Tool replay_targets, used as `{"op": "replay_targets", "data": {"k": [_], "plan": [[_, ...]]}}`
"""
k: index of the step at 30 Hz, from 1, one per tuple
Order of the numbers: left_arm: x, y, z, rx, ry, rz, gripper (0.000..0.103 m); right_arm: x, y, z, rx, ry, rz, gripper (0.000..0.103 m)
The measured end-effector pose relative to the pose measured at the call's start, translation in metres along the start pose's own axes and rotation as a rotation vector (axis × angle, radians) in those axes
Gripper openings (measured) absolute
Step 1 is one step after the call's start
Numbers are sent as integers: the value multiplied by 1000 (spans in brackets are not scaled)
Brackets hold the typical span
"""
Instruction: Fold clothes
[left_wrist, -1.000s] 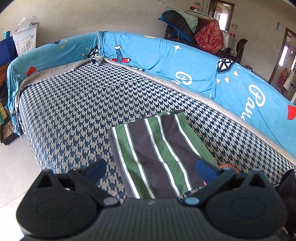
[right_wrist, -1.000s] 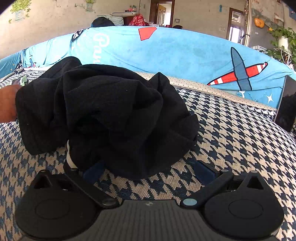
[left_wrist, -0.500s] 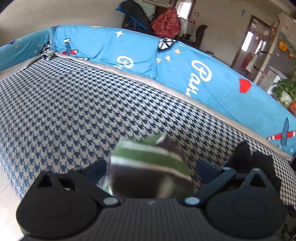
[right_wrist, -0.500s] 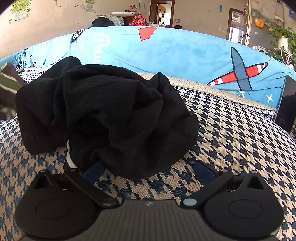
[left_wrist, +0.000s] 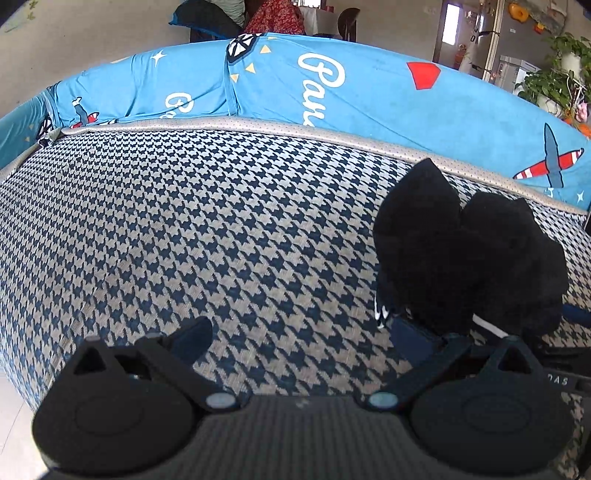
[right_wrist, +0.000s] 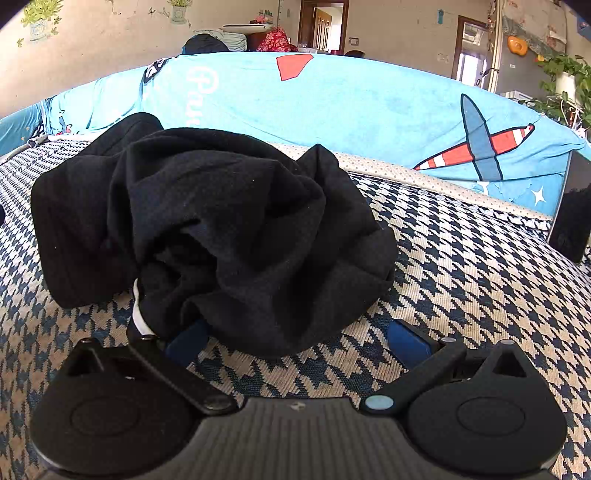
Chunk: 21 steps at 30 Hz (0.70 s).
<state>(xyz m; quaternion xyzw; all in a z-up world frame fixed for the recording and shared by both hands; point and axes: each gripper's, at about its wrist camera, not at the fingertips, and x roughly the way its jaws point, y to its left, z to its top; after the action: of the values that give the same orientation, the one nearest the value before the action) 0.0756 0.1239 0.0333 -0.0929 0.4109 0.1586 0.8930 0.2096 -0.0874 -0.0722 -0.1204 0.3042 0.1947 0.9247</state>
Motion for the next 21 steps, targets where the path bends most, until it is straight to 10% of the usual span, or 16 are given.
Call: {"op": "replay_targets", "data": {"k": [21], "plan": [[10, -59, -28, 187, 39, -45, 103, 0, 0, 1, -1, 1, 2, 103]]}}
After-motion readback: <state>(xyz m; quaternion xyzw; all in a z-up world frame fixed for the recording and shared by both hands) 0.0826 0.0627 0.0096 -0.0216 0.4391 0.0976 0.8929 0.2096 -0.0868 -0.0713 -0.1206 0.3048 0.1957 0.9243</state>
